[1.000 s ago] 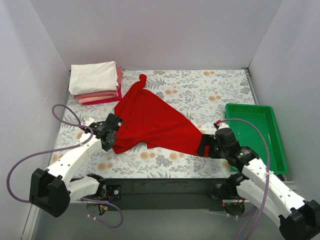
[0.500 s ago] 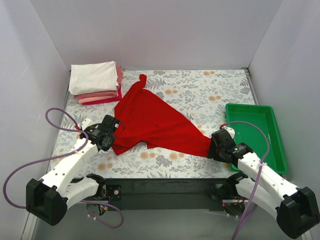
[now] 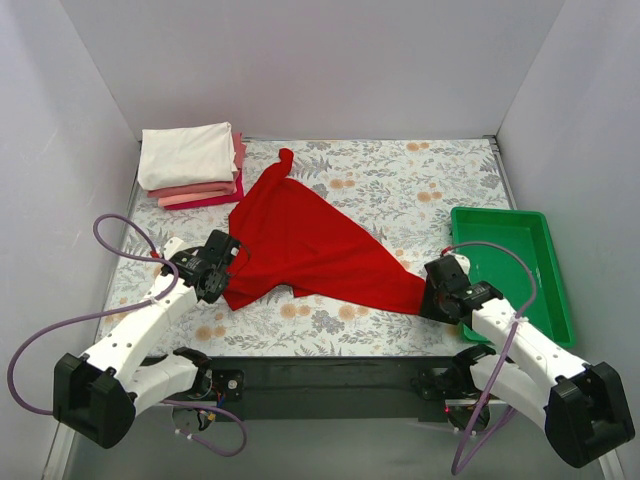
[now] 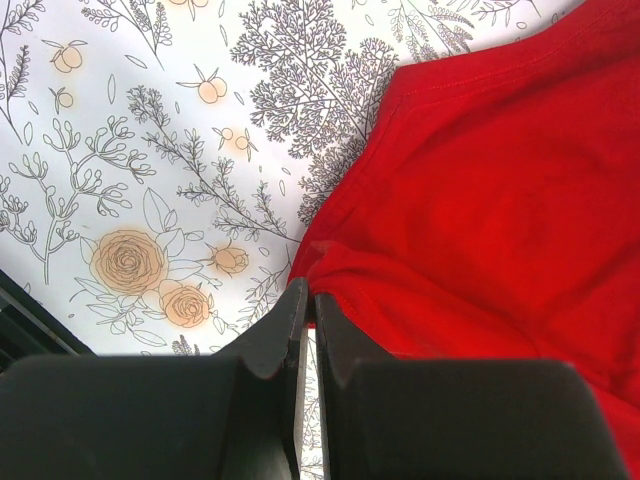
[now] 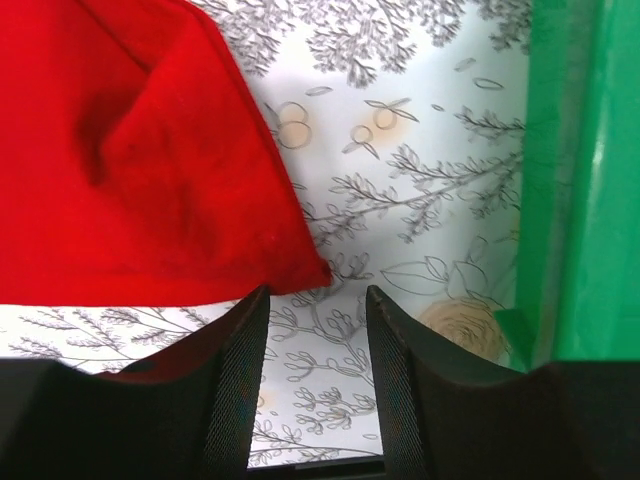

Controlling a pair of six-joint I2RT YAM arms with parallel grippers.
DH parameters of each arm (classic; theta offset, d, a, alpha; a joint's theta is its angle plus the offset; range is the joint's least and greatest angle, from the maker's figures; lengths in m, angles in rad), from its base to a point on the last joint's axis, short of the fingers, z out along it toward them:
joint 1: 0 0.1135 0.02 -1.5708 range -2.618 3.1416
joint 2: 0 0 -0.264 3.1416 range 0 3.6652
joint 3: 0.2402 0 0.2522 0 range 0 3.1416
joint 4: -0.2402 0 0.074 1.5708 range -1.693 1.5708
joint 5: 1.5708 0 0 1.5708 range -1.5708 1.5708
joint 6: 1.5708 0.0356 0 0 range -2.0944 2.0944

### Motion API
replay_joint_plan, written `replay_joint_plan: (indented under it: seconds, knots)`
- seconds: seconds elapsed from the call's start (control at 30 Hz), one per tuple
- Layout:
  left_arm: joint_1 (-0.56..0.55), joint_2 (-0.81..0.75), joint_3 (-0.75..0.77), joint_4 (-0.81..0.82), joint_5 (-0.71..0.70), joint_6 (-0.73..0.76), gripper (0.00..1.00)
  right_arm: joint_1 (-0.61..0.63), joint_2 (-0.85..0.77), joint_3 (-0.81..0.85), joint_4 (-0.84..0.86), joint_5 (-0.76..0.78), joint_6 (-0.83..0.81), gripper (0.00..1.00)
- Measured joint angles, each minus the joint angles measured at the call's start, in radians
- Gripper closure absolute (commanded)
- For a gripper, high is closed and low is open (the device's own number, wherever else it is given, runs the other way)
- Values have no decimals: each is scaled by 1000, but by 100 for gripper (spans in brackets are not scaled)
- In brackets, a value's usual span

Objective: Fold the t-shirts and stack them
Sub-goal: Flatten the tshirt out

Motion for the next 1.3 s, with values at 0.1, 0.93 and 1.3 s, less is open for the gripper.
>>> replay_joint_plan:
  seconds: [0.1, 0.93, 1.3]
  knots:
    - [0, 2, 0, 0, 0, 0, 100, -2, 3, -5, 32, -22, -13, 57]
    - [0, 6, 89, -2, -4, 0, 100, -11, -83, 86, 92, -90, -130, 99]
    - [0, -49, 498, 179, -90, 126, 100, -19, -90, 565, 83, 22, -245, 99]
